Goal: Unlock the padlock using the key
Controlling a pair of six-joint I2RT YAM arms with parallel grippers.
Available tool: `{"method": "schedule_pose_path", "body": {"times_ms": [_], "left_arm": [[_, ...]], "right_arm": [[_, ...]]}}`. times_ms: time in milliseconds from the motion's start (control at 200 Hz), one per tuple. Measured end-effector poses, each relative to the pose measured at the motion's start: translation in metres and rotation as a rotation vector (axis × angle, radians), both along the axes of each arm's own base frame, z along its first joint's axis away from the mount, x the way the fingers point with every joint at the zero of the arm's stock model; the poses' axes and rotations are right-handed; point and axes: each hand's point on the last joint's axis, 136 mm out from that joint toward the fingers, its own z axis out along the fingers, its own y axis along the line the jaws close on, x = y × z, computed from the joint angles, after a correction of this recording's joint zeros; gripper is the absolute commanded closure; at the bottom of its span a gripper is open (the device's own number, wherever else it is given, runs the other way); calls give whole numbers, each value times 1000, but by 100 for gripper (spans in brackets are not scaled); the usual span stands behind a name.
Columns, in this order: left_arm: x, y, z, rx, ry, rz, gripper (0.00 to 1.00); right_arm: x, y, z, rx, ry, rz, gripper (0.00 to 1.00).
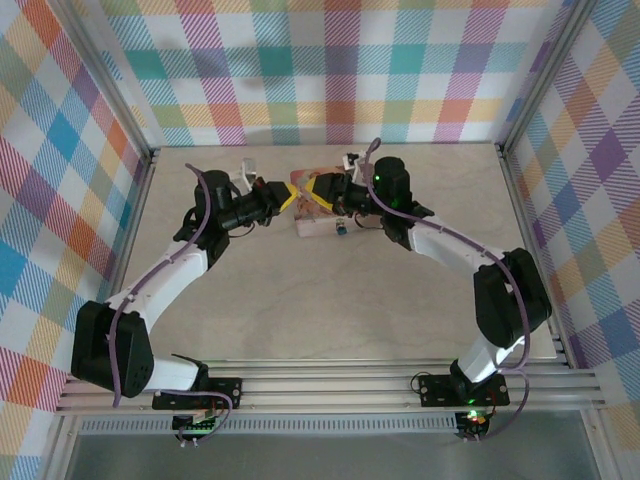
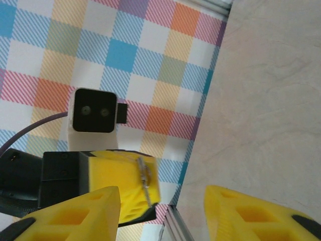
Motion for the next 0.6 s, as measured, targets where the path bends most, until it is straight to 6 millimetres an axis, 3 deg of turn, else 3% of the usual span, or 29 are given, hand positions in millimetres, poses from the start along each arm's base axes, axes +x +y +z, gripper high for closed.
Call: {"method": "schedule_pose_path", "body": {"times_ms": [375,605], "left_arm": [[0,-1,-1,1,4,-4,100],[0,-1,2,-5,-5,-2,100]], "right_arm": [[-3,13,2,27,12,58,73],[-3,14,3,36,13,66,95]]}}
